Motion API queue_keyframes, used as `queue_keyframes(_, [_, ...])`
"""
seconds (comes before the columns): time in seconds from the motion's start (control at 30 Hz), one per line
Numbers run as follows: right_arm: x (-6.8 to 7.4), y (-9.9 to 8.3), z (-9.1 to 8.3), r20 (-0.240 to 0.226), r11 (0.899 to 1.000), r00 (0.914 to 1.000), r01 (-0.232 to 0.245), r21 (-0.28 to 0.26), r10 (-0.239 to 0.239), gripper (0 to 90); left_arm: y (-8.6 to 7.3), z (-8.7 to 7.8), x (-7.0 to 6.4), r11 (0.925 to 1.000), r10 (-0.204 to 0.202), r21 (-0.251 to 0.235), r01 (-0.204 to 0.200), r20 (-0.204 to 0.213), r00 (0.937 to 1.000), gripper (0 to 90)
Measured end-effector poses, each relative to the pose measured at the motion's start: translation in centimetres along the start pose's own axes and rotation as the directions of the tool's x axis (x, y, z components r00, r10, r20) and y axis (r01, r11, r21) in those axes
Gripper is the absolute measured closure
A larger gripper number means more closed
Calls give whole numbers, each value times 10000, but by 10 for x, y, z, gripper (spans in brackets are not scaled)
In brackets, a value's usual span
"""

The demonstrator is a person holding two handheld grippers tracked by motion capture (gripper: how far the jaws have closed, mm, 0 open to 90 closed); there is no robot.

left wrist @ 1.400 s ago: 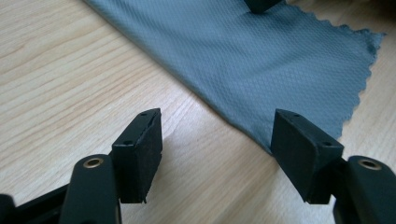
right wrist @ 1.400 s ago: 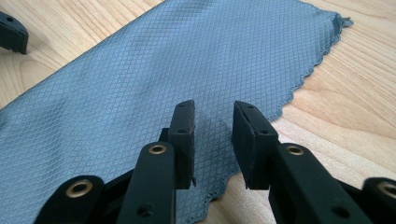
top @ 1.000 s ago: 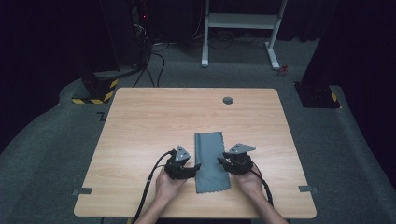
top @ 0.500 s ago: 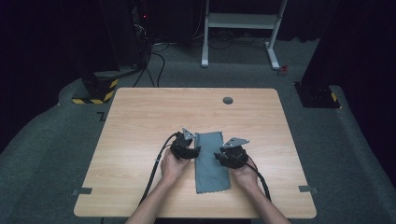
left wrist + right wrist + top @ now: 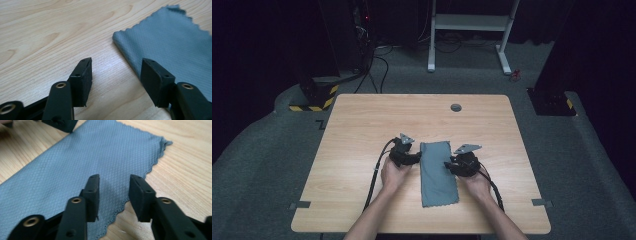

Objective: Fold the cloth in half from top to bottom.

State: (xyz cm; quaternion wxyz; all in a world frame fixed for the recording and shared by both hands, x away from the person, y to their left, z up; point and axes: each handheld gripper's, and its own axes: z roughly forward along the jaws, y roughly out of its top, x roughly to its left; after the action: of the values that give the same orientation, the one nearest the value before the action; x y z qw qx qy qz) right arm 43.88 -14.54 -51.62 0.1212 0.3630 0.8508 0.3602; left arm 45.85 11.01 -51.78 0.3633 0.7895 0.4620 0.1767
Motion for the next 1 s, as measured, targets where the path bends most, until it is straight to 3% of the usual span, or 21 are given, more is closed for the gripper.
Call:
queue_keyframes(0.13, [-4,2,-2,228,9998,9997,-39,-213,43,575,6,1,1,9996,150,257,-154,169,9997,400])
queue_keyframes(0.33, [-18,9,-4,136,9935,9937,-1110,-251,1113,595,24,6,7,9993,-275,278,268,250,9993,413])
queue_keyframes(0.47, [-26,15,-3,124,9869,9869,-1607,-170,1609,635,29,12,8,9982,-153,590,143,160,9998,442])
queue_keyframes(0.57, [-29,19,-2,245,9845,9852,-1681,-497,1694,645,32,16,8,9969,-71,779,61,121,9999,451])
queue_keyframes(0.73, [-34,29,5,453,9818,9814,-1848,-427,1867,651,33,22,11,9958,-415,825,402,135,9990,451])
queue_keyframes(0.8, [-35,32,8,511,9770,9760,-2100,-359,2117,652,32,24,11,9951,-403,906,393,92,9991,455])
queue_keyframes(0.93, [-38,38,19,972,9809,9761,-1922,-295,1942,653,32,25,10,9952,-471,869,451,207,9987,467])
queue_keyframes(1.0, [-39,39,24,1182,9790,9718,-2016,-307,2038,653,32,26,9,9951,-457,885,430,292,9985,469])
